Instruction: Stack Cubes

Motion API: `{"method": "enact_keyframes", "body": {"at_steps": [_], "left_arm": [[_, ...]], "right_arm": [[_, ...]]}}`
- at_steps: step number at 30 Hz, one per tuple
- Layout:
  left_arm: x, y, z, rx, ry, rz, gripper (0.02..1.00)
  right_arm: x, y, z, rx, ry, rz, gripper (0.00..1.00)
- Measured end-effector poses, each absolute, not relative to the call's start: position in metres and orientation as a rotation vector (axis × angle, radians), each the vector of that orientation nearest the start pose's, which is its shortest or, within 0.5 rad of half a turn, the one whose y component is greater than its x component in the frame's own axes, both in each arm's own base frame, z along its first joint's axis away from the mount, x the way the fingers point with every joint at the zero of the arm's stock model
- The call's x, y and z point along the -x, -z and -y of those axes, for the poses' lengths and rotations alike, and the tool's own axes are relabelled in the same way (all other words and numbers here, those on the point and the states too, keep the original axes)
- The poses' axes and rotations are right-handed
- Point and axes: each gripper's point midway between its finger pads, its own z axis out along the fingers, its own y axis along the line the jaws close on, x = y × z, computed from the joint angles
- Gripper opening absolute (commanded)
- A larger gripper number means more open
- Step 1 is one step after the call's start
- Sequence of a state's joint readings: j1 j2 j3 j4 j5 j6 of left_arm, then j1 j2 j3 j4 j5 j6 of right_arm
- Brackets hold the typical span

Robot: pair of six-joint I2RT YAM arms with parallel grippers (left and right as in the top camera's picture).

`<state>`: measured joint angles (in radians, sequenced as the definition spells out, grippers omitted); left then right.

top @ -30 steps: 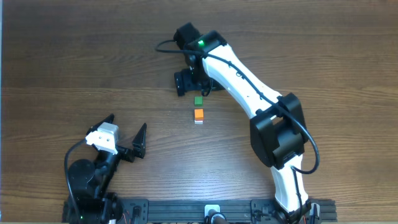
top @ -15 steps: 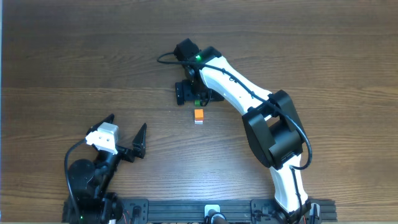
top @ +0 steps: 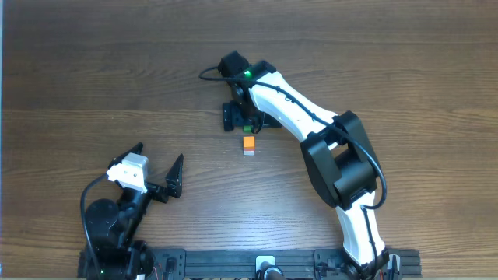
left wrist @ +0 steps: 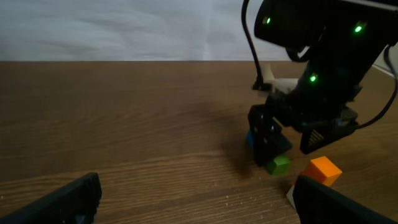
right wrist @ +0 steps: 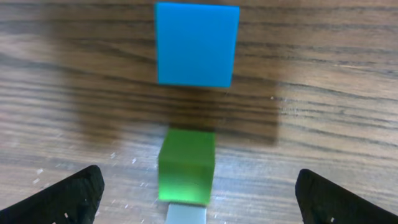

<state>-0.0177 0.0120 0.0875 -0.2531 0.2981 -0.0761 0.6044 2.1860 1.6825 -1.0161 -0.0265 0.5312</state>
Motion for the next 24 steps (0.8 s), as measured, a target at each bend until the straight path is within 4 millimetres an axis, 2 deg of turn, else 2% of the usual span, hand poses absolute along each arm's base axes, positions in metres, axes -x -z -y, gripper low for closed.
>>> {"method": "enact_keyframes", "body": {"at_steps": [3, 14, 20, 24], "left_arm": [[-0.2294, -0.1529, 0.0546, -0.168, 0.329, -1.744, 1.0], [-0.2294, -0.1529, 0.0546, -0.168, 0.329, -1.744, 1.0], [-0.2294, -0.1529, 0.0546, -0.168, 0.329, -1.744, 0.998], [-0.2294, -0.1529, 0.0546, -0.168, 0.329, -1.744, 0.998]], "right_arm": [[-0.3486, -0.0113, -0.2463, 0.104, -0.06, -3.122, 0.989], [-0.3491, -0.0096, -0.2476, 0.098, -0.053, -3.117, 0.809], [-0.3475, -0.0093, -0.2498, 0.112, -0.052, -3.116, 0.649], [-0.3468, -0.0085, -0.2502, 0.113, -0.05, -3.118, 0.588]]}}
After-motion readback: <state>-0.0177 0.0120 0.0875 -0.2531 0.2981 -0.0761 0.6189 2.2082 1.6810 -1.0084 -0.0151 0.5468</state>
